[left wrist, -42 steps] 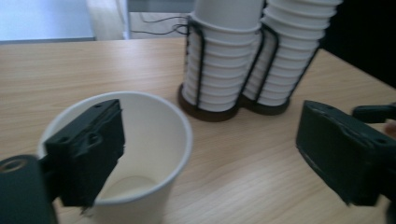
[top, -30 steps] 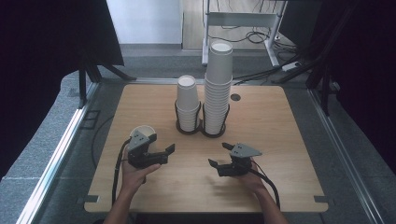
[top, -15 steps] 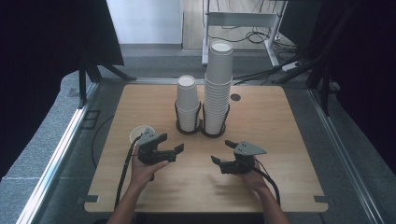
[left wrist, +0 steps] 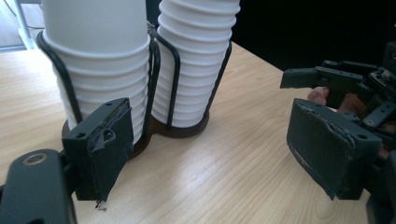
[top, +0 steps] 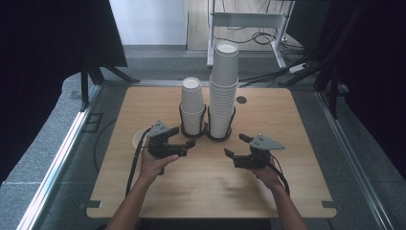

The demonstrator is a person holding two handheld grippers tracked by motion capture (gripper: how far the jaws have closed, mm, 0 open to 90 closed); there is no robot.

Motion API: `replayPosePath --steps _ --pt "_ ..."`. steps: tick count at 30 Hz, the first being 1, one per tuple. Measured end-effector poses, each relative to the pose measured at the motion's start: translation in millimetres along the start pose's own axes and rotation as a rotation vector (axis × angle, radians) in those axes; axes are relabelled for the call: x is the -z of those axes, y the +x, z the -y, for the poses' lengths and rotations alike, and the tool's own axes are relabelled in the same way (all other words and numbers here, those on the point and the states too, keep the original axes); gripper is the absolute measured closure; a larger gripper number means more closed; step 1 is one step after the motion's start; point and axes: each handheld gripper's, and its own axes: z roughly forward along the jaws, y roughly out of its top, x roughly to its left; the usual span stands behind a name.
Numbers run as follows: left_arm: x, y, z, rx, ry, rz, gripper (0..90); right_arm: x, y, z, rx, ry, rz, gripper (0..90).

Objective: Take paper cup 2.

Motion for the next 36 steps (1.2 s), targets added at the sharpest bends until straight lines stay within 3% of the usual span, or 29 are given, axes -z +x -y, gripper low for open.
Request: replayPosePath --steps 8,18,23,36 --pt "-5.3 -1.8 -22.7 -0.019 0.02 0.02 15.3 -2.5 -11.7 -20.4 -0.006 0.0 0.019 14.4" --pt "-15.1 -0.2 -51.1 -0.023 -0.007 0.021 14.6 -10.5 -31.3 -50.2 -0.013 -0.015 0.044 9.9" --pt "-20.2 0.6 -58.4 -0.038 -0.006 0.012 14.7 -9.6 -37.5 -55.1 -0.042 -0.03 0.042 9.2" --pt "-26.0 6.0 -83.2 -0.053 -0.035 0.042 13.5 -16.8 -44.7 -72.2 -0.039 0.001 0.046 4.0"
